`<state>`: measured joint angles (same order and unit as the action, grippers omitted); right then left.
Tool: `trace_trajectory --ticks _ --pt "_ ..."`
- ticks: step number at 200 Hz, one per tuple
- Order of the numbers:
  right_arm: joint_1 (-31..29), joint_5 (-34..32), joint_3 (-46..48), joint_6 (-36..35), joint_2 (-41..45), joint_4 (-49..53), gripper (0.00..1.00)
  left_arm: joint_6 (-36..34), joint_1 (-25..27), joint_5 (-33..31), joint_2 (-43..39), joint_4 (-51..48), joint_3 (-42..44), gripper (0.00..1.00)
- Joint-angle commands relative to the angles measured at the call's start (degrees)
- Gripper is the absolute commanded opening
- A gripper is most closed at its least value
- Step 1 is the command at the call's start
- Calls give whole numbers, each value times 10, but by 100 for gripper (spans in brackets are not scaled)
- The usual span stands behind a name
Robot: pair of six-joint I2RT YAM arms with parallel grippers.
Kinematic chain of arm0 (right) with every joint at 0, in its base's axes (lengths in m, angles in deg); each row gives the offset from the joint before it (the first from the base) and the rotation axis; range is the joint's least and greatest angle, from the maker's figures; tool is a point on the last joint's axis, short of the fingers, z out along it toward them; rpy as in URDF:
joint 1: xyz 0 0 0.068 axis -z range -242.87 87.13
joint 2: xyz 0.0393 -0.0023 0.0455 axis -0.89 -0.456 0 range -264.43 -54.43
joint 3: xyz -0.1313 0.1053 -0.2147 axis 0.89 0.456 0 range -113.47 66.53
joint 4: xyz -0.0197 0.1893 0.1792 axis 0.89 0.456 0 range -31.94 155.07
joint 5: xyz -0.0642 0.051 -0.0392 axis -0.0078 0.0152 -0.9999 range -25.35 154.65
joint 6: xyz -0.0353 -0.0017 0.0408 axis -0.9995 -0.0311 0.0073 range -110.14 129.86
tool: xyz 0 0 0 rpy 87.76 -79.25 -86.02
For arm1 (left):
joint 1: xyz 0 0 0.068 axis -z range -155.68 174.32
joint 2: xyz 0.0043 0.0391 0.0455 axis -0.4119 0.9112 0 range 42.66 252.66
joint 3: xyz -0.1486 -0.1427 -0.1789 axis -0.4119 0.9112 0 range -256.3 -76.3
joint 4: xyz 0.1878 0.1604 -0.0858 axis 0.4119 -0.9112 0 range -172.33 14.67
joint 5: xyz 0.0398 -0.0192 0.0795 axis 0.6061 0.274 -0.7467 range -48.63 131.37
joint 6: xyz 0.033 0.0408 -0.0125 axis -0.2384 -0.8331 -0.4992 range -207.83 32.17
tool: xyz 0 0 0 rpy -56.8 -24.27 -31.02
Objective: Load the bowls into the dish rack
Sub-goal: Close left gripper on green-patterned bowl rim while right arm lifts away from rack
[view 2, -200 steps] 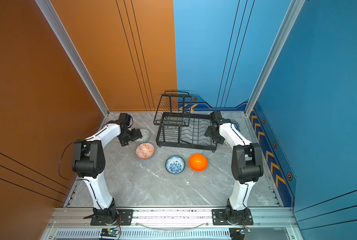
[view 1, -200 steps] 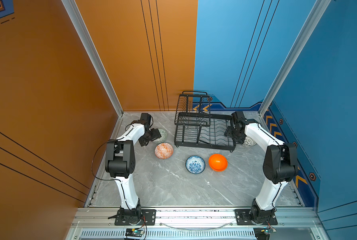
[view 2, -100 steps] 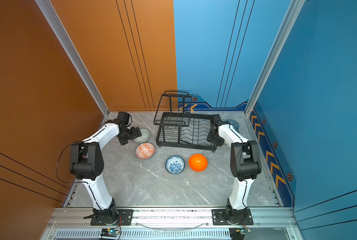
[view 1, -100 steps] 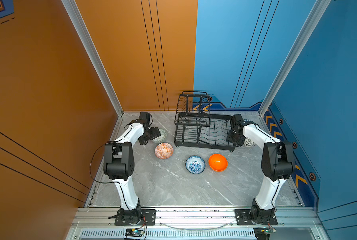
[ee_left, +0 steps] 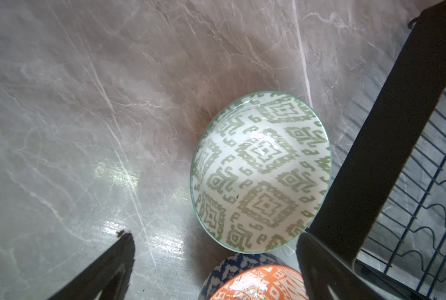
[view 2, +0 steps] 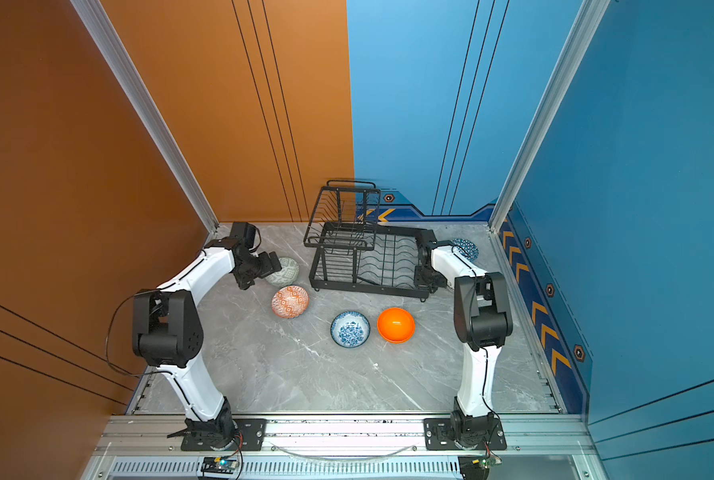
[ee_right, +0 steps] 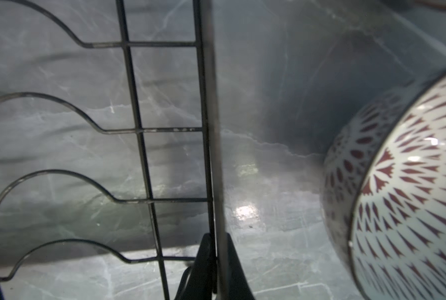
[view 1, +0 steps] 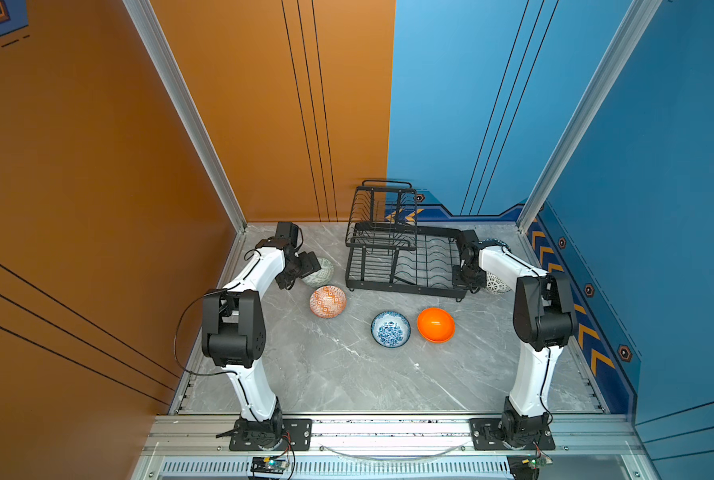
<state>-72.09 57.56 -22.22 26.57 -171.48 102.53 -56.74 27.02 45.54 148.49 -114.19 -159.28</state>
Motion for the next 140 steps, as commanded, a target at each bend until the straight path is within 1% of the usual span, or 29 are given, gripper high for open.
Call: trace_trajectory --ticks 1,37,55,92,121,140 --pt "-3 -29 -29 -35 -26 -8 6 4 2 9 -24 -17 11 98" --pt "-7 -37 -45 -80 -45 -22 5 5 6 9 -25 -21 10 98" --pt "-2 -44 -49 -95 -51 -28 3 5 6 9 -26 -25 10 98" --pt "-7 -36 -60 -151 -65 -43 2 10 6 13 -31 -31 17 98" --pt "-10 -44 -63 -185 -67 -59 1 15 5 16 -37 -33 26 98" --pt "-7 -32 -59 -205 -68 -61 0 17 5 16 -43 -34 36 98"
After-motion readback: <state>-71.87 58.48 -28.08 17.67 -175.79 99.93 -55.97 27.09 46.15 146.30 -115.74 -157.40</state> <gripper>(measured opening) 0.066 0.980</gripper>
